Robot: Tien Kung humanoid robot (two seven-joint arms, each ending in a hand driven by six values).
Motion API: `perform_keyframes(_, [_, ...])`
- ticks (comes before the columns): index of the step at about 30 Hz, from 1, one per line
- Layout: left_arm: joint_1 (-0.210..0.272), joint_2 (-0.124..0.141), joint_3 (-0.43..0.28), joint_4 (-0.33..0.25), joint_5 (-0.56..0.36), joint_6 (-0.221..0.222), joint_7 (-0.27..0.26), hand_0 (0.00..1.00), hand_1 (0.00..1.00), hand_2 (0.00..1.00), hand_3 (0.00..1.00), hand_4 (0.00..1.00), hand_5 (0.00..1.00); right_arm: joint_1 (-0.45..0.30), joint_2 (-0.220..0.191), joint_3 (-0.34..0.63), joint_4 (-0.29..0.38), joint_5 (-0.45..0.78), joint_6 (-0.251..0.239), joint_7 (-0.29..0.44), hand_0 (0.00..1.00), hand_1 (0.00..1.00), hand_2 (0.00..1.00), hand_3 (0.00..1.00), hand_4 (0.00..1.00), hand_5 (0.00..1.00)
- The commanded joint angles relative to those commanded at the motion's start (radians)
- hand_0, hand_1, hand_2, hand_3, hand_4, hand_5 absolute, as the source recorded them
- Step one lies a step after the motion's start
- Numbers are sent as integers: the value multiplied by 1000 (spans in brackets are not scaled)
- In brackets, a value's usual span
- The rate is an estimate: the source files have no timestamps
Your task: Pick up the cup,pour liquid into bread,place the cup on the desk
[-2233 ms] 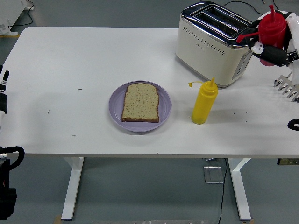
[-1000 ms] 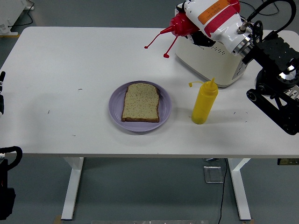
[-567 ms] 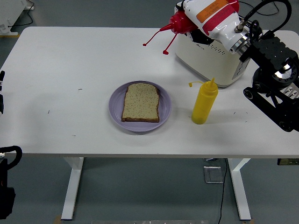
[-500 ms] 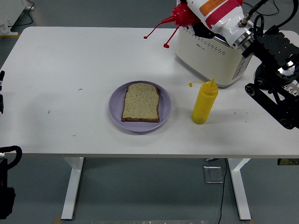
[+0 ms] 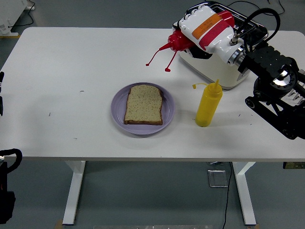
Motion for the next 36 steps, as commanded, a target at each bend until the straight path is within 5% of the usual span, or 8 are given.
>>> perform_keyframes(4, [2, 0, 2, 0, 0, 0, 0, 786, 741, 752, 688, 561, 998, 0, 3, 29, 6, 0, -6, -7, 147, 183, 315, 416, 540, 160])
perform_keyframes(13, [2, 0, 8, 0, 0, 0, 0, 785, 741, 750, 689, 563, 998, -16, 34, -113, -24, 0, 12, -10, 146, 187, 316, 417, 529, 154])
perform_keyframes(20, [5, 0, 9, 0, 1, 0, 0, 786, 740, 749, 689, 560, 998, -30, 27, 3, -11, 9, -22, -7, 146, 187, 319, 416, 524, 151])
perform_keyframes(23, [6, 0, 12, 0, 1, 0, 0, 786, 740, 749, 689, 560, 998, -49, 28, 69, 18, 108, -9, -8, 146, 187, 319, 416, 524, 151])
perform_keyframes(32, [13, 0, 23, 1, -1, 2, 2, 785, 740, 749, 688, 561, 998, -172, 19, 358, 175, 491, 225, -96, 146, 187, 318, 419, 520, 152])
perform_keyframes(36, [14, 0, 25, 2, -1, 4, 3, 785, 740, 749, 688, 561, 998, -232, 10, 460, 200, 654, 253, -140, 146, 187, 318, 419, 520, 152])
